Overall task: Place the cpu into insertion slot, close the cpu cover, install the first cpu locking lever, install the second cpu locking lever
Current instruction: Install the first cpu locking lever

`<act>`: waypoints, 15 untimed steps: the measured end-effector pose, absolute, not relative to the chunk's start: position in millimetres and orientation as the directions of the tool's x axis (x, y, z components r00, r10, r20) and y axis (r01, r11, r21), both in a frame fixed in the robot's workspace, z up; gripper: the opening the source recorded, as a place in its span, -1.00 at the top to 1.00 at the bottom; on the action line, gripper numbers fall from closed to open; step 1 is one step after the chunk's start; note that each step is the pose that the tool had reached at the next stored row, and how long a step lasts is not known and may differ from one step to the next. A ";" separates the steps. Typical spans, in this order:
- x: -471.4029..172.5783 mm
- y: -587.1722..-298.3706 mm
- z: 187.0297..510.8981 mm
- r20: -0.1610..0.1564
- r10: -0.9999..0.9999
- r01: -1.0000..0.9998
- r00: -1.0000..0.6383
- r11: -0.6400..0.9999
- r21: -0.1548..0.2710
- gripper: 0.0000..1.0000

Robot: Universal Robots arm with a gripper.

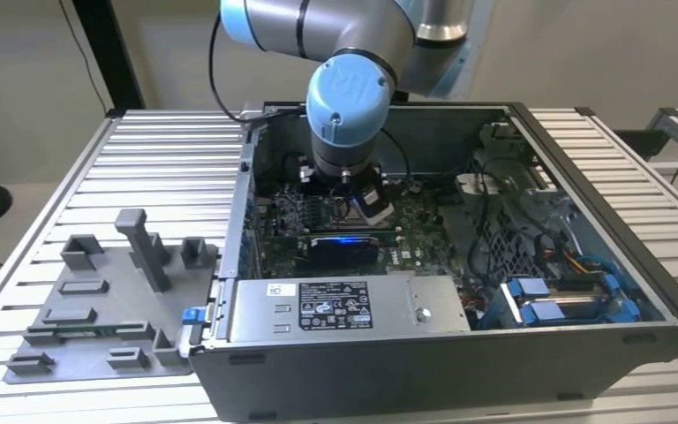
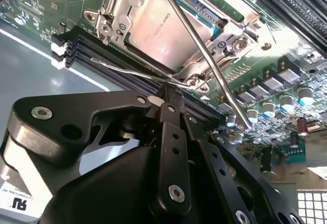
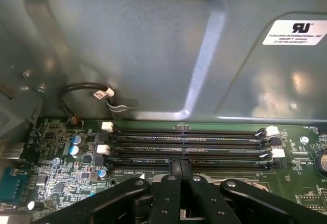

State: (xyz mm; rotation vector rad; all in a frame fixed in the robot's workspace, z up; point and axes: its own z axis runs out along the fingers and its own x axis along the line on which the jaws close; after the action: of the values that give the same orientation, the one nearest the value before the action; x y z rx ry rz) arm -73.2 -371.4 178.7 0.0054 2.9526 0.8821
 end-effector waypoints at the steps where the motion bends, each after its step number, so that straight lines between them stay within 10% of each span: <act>1: -72.5 -371.8 178.6 -0.056 0.021 -0.014 -0.998 0.835 0.549 1.00; 15: -66.8 -376.2 177.6 -0.056 0.021 -0.013 -0.998 0.830 0.558 1.00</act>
State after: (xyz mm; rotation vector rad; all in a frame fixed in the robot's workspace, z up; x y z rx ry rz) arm -66.8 -376.2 177.6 0.0062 2.9481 0.8997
